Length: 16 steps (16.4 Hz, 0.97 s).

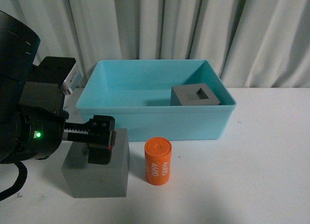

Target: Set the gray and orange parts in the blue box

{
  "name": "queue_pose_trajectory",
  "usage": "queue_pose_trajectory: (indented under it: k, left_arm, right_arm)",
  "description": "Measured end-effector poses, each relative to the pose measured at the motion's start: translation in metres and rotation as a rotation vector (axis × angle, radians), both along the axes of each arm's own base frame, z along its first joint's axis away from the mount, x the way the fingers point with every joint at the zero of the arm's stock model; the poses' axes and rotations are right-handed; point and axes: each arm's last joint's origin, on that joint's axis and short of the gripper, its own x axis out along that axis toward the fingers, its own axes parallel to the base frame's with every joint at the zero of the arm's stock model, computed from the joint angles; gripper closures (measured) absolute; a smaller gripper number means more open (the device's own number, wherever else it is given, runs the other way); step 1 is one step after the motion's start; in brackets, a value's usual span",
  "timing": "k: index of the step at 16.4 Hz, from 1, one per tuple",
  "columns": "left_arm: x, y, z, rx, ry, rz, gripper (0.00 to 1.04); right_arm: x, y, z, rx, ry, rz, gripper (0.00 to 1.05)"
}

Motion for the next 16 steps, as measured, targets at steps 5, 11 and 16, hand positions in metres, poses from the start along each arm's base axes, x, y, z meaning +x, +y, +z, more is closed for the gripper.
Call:
queue_pose_trajectory:
  k: [5,11,16]
  left_arm:
    - [0.009,0.001,-0.008,0.019,0.018,-0.008,0.07]
    - [0.011,0.005,-0.017,0.020,0.057,-0.019,0.23]
    - [0.011,0.003,-0.017,-0.005,0.067,-0.022,0.78]
  right_arm:
    - [0.000,0.000,0.000,0.000,0.000,0.000,0.06]
    - [0.000,0.000,0.000,0.000,0.000,0.000,0.06]
    - [0.000,0.000,0.000,0.000,0.000,0.000,0.06]
